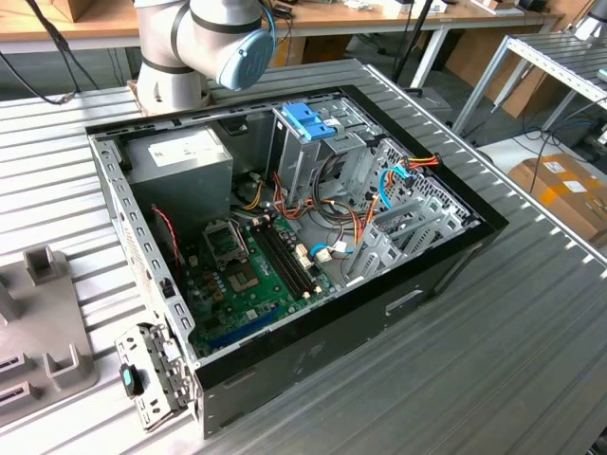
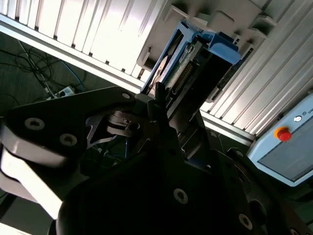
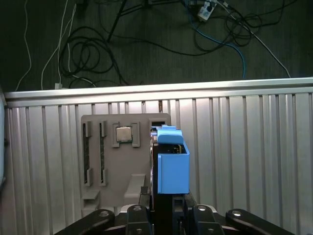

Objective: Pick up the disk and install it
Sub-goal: 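Pick up the disk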

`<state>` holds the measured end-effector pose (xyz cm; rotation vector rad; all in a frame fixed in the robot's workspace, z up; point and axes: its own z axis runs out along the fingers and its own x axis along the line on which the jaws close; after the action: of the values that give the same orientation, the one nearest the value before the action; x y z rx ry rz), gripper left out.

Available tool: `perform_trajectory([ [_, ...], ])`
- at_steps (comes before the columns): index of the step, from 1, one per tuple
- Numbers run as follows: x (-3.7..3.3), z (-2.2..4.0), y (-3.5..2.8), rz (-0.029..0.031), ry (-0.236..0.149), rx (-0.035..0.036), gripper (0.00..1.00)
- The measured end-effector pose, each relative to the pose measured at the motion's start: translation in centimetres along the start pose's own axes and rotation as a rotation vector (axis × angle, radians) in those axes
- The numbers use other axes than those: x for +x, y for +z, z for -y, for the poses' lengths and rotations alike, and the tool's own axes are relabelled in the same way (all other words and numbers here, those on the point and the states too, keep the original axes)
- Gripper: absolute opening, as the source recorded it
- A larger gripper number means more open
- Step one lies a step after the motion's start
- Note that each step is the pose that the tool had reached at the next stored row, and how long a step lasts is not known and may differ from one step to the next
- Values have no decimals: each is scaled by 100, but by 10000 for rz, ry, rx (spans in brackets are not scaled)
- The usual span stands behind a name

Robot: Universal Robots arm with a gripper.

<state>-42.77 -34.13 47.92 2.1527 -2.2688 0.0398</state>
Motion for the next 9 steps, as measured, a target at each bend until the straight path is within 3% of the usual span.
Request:
perform_trajectory([
  [6, 0, 0, -1, 0, 0, 1, 35],
  [9, -2, 35, 0, 0, 0, 1, 35],
])
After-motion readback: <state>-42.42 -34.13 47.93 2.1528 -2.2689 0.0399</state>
